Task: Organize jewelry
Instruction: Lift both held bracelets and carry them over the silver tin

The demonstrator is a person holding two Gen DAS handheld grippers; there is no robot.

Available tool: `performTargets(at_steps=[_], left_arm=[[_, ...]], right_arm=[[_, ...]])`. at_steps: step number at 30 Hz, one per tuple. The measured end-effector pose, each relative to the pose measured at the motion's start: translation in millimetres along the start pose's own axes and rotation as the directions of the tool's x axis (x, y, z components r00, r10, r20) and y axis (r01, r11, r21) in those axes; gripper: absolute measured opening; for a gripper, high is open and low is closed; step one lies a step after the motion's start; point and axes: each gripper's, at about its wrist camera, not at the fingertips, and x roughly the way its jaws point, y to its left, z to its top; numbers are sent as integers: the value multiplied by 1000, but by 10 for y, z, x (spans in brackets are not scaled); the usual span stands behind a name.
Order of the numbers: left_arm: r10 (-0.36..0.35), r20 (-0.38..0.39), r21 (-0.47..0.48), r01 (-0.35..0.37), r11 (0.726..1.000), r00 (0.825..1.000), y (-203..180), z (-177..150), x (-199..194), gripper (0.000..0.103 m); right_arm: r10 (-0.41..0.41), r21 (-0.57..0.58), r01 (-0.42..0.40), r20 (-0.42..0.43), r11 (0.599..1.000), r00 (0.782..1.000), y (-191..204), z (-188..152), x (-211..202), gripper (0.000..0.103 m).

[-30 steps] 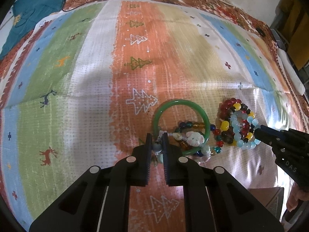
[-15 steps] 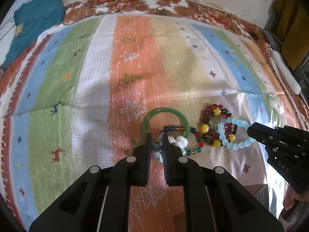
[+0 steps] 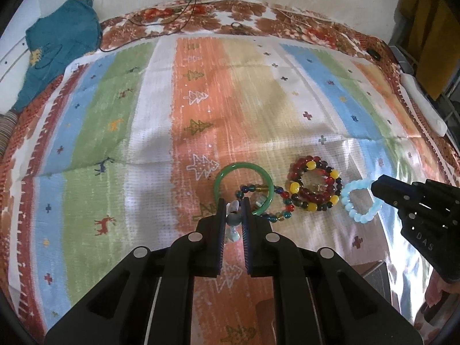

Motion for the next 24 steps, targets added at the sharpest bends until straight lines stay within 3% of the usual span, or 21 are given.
performTargets(at_steps=[11, 15, 24], left_arm=[[-13, 32, -2, 13, 1000, 999, -60, -68, -395, 10], [-18, 59, -5, 19, 1000, 998, -72, -108, -579, 10], [-33, 116, 32, 30, 999, 993, -347, -257, -908, 10]], right_arm=[[24, 0, -24, 70, 1000, 997, -11, -111, -378, 12], [71, 28, -74, 88, 997, 994, -45, -151, -517, 12], [78, 3, -80, 155, 997, 985, 29, -295, -879, 12]])
